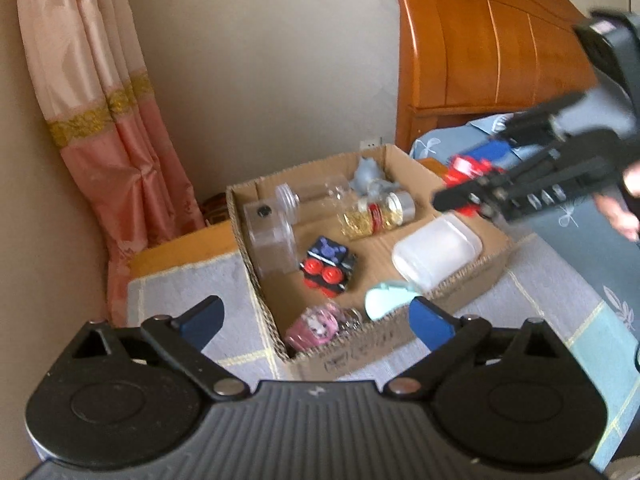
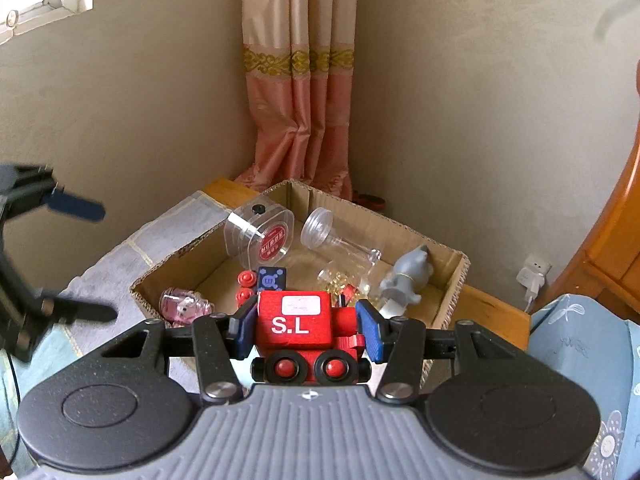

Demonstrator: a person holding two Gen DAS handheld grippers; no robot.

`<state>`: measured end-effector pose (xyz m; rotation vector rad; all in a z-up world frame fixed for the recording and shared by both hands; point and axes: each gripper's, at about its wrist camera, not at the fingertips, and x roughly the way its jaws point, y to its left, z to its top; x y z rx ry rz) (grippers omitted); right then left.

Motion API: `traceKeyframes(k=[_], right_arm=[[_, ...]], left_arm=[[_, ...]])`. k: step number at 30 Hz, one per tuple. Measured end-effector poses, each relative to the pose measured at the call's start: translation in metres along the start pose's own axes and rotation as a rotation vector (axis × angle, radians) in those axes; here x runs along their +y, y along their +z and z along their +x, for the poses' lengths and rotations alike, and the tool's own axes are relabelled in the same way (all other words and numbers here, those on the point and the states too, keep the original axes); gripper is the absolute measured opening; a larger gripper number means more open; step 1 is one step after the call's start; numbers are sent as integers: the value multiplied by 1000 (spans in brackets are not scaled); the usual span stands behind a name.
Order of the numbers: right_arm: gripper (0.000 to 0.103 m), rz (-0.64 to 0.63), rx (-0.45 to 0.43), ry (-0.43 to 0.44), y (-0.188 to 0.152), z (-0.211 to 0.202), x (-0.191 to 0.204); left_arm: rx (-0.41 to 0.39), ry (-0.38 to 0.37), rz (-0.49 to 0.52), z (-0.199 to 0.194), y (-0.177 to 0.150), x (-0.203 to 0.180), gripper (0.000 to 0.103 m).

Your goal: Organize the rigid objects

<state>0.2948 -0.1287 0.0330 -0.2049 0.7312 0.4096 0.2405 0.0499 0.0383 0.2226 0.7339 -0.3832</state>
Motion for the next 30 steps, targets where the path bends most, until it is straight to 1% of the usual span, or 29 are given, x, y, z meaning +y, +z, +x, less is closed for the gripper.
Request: traceKeyframes(k=[5, 7, 8, 9, 10, 11, 12, 16, 18, 21, 24, 26, 28, 30], right_arm=[[56, 5, 12, 29, 11, 23, 1], [58, 14, 11, 41, 14, 31, 3], [65, 20, 8, 51, 16, 34, 4], [77, 26, 5, 56, 17, 35, 6], [84, 29, -1, 53, 18, 35, 7], [95, 34, -10, 43, 19, 34, 9], [100, 38, -14, 31, 19, 32, 11], [103, 66, -7, -10, 16, 15, 16], [103, 80, -2, -47, 14, 3, 18], [103, 100, 14, -127, 5, -17, 26], [103, 138, 35, -199, -12, -31, 34], [103, 193, 53, -224, -29, -38, 38], [103, 252, 76, -242, -47, -42, 44], [103, 302, 88, -279, -65, -46, 51]], left_arm=[[-1, 11, 27, 9, -10, -6, 99], [2, 23, 30, 15, -11, -7, 99], [4, 26, 32, 17, -11, -8, 99], [4, 31, 31, 18, -11, -9, 99], [1, 41, 31, 19, -11, -9, 99], [-4, 48, 33, 19, -11, -10, 99], [-9, 54, 34, 18, -11, -10, 99], [-21, 88, 33, 11, -14, -14, 99], [-38, 105, 26, 5, -16, -16, 102], [-48, 121, -10, -3, -22, -18, 102], [-46, 132, -77, -9, -30, -22, 102], [-29, 164, -126, -10, -38, -26, 102], [8, 210, -163, -9, -45, -34, 102], [30, 241, -163, -14, -51, -46, 102]])
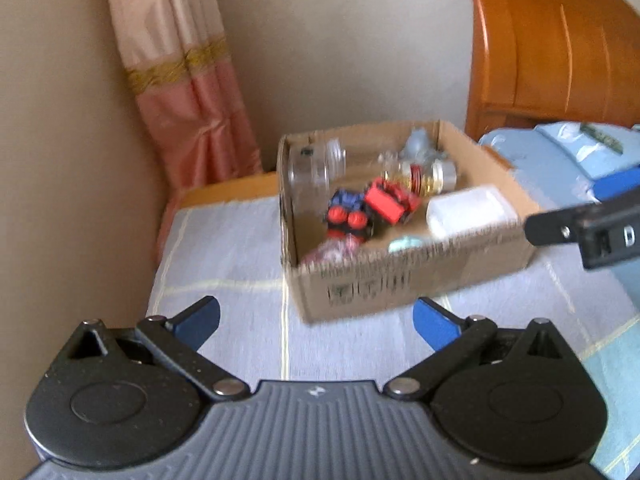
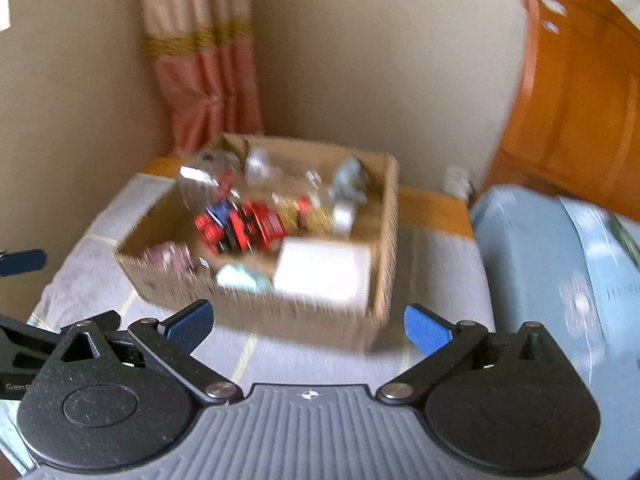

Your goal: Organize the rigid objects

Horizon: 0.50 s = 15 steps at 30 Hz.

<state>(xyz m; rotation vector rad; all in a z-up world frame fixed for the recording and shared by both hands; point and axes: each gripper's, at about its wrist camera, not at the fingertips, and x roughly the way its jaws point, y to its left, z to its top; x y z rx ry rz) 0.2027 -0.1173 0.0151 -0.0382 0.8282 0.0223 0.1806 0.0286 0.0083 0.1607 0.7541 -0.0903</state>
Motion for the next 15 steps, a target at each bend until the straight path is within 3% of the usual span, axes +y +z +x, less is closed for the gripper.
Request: traceKeyframes(k=[3, 7, 15], right_arm=[[103, 60, 29, -55, -25, -6, 2], [103, 85, 50, -85, -51, -22, 7], [103, 89, -19, -111, -65, -67, 13]], left_arm=[[13, 34, -19, -13, -11, -11, 102], [32, 2, -48, -32, -21, -19, 102], [11, 23, -85, -67, -19, -22, 102]])
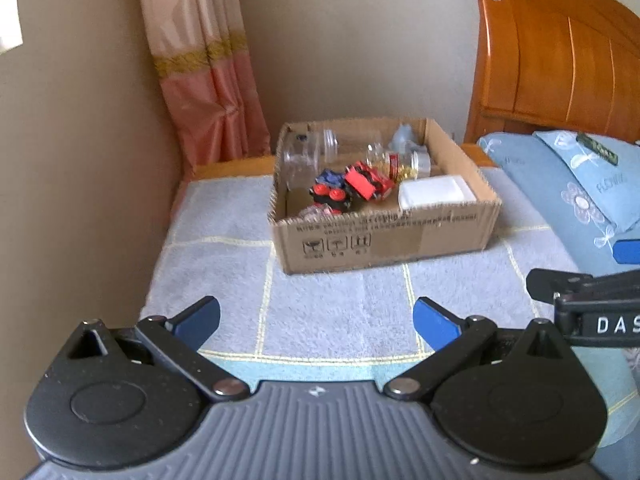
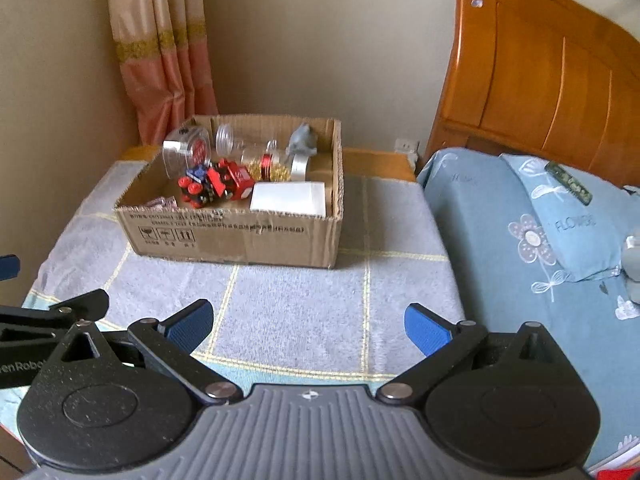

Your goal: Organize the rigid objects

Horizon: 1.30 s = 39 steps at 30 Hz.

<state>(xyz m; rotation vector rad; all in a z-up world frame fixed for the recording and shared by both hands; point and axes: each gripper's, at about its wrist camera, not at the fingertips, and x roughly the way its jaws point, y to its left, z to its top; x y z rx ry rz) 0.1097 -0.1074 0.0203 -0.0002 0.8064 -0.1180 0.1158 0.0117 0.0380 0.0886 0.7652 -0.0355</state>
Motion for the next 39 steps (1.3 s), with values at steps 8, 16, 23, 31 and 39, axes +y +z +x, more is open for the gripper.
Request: traceKeyframes(k=[8, 16, 23, 31, 39], right_arm=[[103, 9, -52, 12, 5, -19, 0], [103, 18, -56, 9, 4, -20, -2], [103, 25, -48, 6, 4, -15, -3], [103, 22, -48, 5, 3, -15, -2], [103, 26, -56, 2, 5, -16, -3]], left_arm=[[-29, 26, -12, -19, 7, 2, 102], [-24, 45, -21, -18, 9, 0, 102], [-22, 66, -25, -17, 8, 2, 102], [-22, 64, -19, -18, 8, 2, 102], [-23, 71, -23, -18, 10, 4, 102]])
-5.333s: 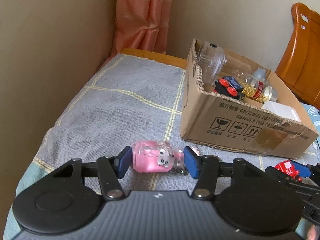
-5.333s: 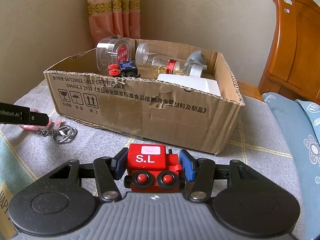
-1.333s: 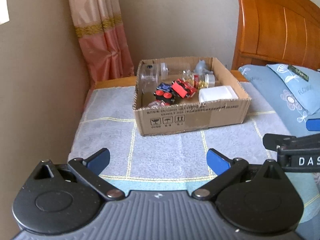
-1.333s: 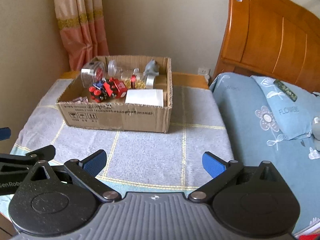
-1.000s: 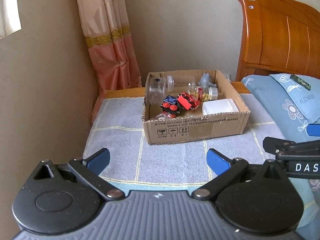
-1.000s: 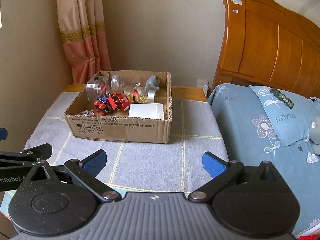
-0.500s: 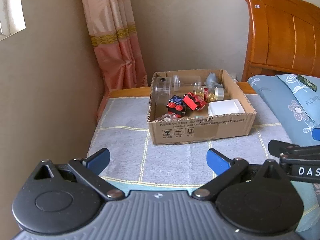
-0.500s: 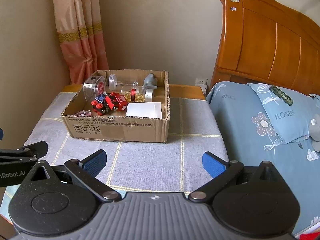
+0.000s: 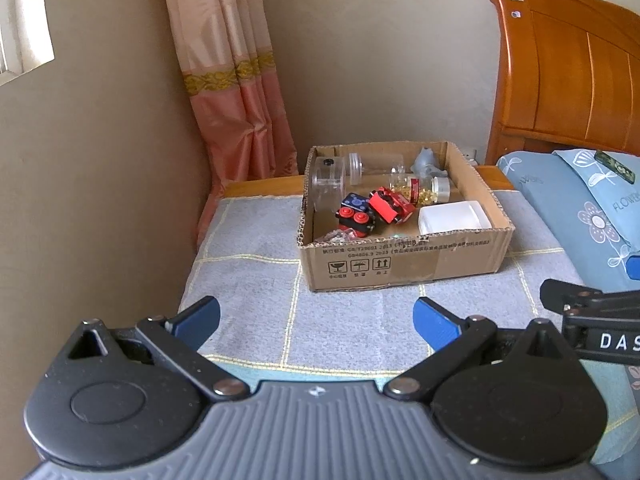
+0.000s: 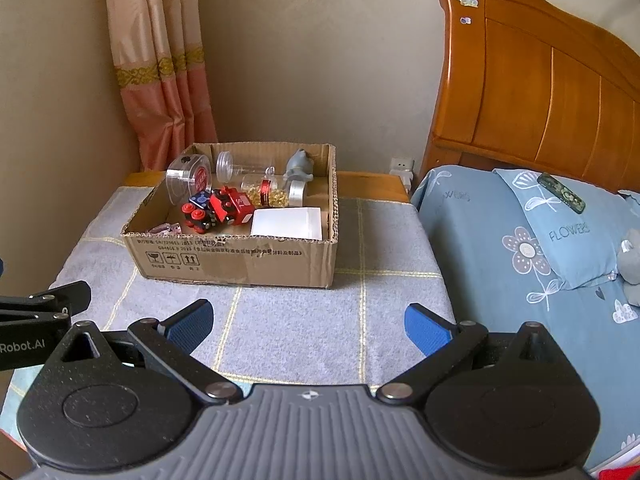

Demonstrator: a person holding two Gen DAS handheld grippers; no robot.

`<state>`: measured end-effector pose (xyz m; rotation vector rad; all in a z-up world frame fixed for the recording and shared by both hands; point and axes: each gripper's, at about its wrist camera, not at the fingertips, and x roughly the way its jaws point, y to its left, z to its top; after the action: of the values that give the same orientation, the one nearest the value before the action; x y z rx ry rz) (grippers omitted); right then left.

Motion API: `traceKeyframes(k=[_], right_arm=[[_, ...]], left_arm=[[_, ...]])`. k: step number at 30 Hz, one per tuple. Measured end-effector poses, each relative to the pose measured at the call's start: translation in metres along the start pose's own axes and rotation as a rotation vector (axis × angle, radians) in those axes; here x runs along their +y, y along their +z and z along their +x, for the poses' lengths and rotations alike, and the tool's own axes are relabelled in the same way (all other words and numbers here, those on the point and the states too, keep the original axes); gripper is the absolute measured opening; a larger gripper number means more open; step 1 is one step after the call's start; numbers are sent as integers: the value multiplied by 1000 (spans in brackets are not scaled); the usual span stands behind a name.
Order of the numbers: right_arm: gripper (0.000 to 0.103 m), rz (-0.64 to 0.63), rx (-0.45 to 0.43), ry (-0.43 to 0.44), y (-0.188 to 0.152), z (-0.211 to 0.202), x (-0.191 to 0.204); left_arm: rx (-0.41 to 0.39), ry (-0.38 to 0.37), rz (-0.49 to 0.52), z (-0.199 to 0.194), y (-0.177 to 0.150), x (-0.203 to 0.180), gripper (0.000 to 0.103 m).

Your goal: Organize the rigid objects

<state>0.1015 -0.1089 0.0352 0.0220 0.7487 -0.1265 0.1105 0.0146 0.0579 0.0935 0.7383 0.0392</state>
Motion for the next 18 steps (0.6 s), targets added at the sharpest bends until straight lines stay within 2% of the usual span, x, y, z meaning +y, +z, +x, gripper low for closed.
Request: traceKeyframes(k=[18], right_arm=[[103, 9, -5, 3, -1, -2, 0]], left_arm=[[8, 0, 3, 0, -1, -2, 102]])
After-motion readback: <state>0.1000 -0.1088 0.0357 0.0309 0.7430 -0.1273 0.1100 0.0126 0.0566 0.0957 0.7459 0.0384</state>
